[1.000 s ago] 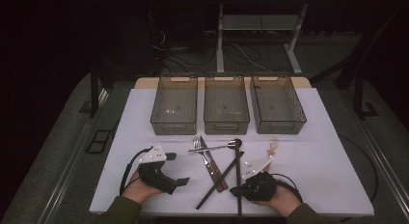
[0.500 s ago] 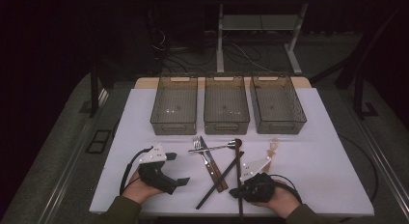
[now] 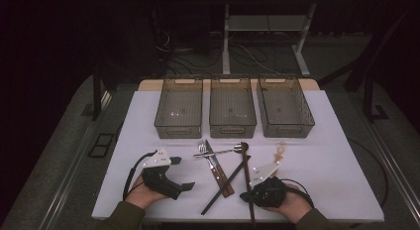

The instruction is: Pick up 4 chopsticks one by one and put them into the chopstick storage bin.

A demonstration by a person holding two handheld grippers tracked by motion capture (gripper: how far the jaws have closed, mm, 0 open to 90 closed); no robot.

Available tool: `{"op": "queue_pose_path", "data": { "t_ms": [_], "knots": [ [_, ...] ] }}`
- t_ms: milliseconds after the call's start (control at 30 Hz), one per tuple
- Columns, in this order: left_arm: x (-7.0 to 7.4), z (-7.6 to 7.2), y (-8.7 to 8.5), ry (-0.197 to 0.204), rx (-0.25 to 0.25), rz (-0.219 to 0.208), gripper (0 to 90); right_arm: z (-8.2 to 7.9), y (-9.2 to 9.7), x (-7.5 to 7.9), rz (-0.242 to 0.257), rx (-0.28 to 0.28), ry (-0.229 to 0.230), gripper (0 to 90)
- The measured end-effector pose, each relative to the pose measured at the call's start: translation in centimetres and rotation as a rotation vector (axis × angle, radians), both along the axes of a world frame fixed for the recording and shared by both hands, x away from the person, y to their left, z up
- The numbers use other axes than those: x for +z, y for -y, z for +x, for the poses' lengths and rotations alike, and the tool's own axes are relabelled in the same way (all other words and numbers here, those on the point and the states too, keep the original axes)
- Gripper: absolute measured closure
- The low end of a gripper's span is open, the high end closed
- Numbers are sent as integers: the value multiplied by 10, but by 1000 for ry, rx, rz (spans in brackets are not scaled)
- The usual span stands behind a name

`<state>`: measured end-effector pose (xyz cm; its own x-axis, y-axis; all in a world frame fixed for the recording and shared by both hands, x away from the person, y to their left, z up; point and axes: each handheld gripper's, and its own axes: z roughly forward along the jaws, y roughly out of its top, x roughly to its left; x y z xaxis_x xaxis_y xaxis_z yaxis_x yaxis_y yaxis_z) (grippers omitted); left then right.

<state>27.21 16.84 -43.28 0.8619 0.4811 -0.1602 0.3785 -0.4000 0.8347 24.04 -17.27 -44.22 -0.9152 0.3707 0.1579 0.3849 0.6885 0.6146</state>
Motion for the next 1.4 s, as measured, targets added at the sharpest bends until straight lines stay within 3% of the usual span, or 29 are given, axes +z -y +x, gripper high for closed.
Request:
{"op": "queue_pose_path", "data": {
  "t_ms": [67,667,833,867,1033,1200,1300,1400],
  "knots": [
    [0,0,0,0,0,1,0,1,3,0,-19,7,20,894],
    [0,0,0,-1,0,2,0,0,13,3,-42,-17,19,894],
    [0,0,0,0,1,3,0,2,17,3,-66,-19,44,894],
    [0,0,0,1,0,3,0,1,17,4,-58,-29,27,894],
    [0,0,0,0,1,3,0,2,20,4,-78,-25,48,894],
    [0,0,0,0,1,3,0,2,23,5,-75,-40,34,894],
    [0,0,0,0,1,3,0,4,26,5,-93,-35,56,894],
    [0,0,0,-1,0,3,0,3,28,5,-85,-47,38,894]
  ]
}}
